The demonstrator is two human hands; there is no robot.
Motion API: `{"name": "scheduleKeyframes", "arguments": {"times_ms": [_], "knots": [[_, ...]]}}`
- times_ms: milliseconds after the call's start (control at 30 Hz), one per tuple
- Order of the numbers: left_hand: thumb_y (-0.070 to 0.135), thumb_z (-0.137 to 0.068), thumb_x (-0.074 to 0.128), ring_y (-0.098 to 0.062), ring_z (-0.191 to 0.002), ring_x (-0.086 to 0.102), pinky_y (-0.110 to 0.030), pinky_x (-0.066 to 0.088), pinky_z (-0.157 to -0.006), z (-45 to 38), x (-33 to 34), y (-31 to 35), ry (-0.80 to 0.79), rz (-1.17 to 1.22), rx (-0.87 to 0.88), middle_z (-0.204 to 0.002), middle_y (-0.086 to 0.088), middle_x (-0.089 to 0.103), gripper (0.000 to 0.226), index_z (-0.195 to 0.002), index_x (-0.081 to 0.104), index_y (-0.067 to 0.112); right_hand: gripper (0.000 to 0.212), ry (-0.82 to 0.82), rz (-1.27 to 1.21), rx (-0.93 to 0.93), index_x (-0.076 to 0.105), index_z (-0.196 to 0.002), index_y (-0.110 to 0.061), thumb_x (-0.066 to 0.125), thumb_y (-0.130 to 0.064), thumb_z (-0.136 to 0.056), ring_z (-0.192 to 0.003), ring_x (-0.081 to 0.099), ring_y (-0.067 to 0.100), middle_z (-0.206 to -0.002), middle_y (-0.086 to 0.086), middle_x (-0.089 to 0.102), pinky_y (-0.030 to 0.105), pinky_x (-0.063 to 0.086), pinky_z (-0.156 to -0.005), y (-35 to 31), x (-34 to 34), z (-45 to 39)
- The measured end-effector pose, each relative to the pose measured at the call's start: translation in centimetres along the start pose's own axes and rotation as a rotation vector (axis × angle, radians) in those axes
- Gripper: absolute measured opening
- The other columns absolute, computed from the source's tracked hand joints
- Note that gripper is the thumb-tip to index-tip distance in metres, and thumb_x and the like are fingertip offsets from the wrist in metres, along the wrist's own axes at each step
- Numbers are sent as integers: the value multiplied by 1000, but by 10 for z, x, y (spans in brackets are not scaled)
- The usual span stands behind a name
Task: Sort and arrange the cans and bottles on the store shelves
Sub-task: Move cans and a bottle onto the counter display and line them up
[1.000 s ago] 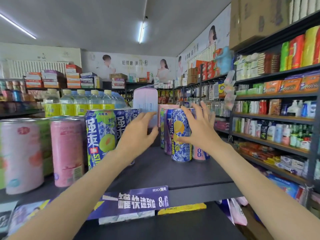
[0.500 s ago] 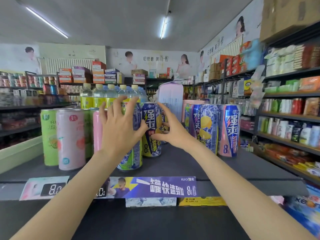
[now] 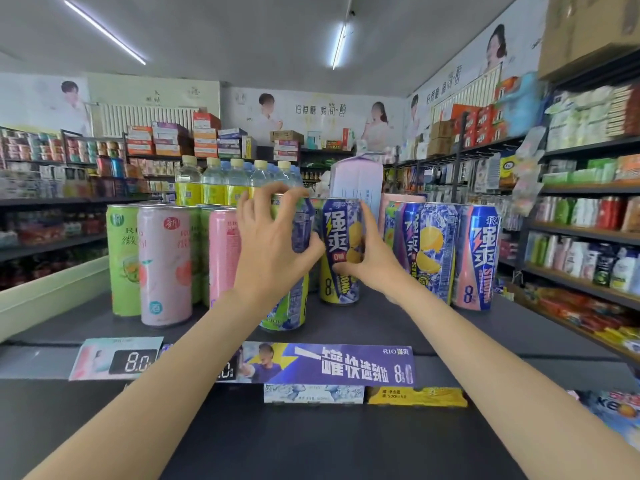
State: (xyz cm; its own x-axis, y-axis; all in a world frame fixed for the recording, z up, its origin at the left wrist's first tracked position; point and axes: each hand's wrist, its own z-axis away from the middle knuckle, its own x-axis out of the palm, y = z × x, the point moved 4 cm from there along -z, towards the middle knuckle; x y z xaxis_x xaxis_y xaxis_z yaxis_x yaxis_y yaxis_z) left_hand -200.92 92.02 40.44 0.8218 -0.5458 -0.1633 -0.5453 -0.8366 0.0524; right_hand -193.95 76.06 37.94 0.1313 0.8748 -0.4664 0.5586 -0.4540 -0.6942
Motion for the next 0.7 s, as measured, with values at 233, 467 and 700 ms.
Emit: {"name": "scheduleKeyframes", "arguments": {"times_ms": [233, 467, 700], "knots": [[30, -75, 53, -29, -110, 39, -33, 34, -93, -4, 29, 15, -165, 259, -87, -119, -8, 39, 45, -117, 50, 14, 120, 112, 134, 66, -12, -147, -38, 79, -11, -73, -115, 53, 21, -140, 6, 43, 37, 45, -97, 25, -25, -3], [17, -75, 64, -35, -109, 38, -42, 37, -91, -7, 49, 14, -159, 127, -122, -123, -15, 40, 47, -120, 52, 11, 113, 217, 248, 116, -14, -147, -32, 73, -8, -79, -123, 45, 27, -139, 16, 40, 35, 36, -99, 33, -24, -11], [45, -72, 48, -31, -123, 34, -48, 24, -107, 2, 42, 0, -172, -56, 66, -136, -14, 36, 69, -136, 38, 20, 99, 175, 586, 219, -3, -148, -9, 70, -24, -83, -116, 54, 35, -133, 21, 48, 39, 44, -93, 37, -21, -9]]}}
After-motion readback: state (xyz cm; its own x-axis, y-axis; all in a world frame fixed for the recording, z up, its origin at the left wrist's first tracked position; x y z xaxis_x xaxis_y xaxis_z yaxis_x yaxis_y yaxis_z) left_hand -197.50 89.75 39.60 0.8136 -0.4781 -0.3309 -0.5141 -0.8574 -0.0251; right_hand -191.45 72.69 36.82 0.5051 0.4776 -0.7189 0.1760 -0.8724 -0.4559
